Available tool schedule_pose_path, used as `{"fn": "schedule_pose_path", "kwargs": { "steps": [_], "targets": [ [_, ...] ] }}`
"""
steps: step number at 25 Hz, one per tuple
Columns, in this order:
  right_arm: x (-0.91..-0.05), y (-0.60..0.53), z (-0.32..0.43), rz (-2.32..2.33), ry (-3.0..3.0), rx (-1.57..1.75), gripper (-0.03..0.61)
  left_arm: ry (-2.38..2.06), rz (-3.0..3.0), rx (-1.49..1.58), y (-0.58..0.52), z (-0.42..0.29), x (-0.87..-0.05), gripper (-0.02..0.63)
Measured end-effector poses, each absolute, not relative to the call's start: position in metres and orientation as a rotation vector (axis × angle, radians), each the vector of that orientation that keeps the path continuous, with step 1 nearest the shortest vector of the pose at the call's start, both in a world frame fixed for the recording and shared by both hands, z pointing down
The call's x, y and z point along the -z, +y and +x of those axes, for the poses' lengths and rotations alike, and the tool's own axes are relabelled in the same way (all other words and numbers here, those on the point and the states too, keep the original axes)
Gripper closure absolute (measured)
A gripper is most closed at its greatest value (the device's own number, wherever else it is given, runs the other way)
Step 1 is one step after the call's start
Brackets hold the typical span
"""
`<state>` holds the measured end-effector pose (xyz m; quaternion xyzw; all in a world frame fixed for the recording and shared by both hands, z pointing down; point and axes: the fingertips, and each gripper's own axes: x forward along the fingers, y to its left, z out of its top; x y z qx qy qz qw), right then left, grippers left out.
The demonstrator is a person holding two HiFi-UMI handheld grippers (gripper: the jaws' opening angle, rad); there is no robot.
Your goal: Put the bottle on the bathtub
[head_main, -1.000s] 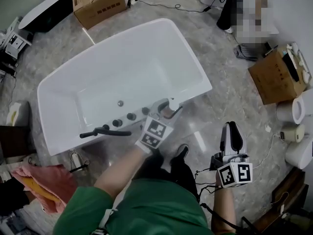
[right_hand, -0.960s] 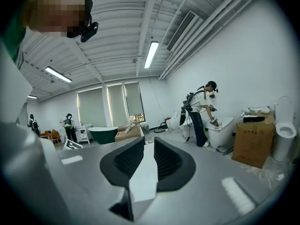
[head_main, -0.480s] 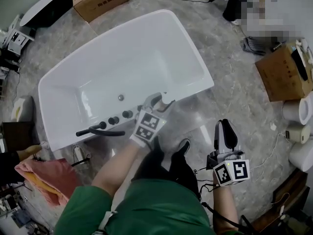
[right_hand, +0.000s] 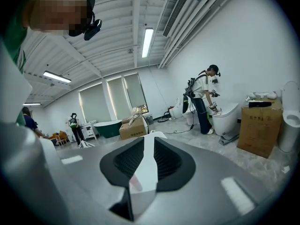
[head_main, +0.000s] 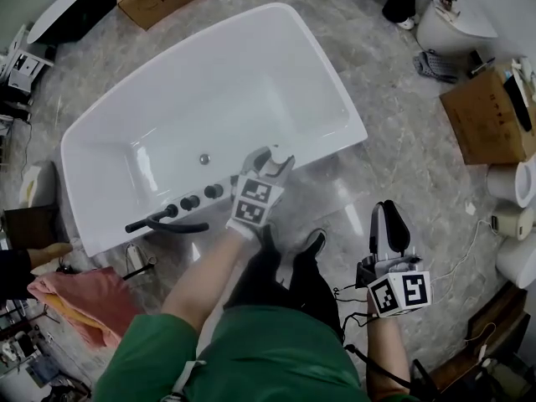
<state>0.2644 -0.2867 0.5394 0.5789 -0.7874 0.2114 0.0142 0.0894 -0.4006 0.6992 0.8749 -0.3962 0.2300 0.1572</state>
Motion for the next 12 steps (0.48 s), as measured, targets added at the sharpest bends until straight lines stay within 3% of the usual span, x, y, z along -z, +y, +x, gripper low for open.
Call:
{"fn": "schedule_pose_path", "kwargs": {
  "steps": [12],
  "targets": [
    [-0.568, -0.288, 0.260, 1.771, -2.411, -0.711, 0.526, -1.245, 2.431, -0.599, -0.422, 0.084, -0.722, 0.431]
  ]
}}
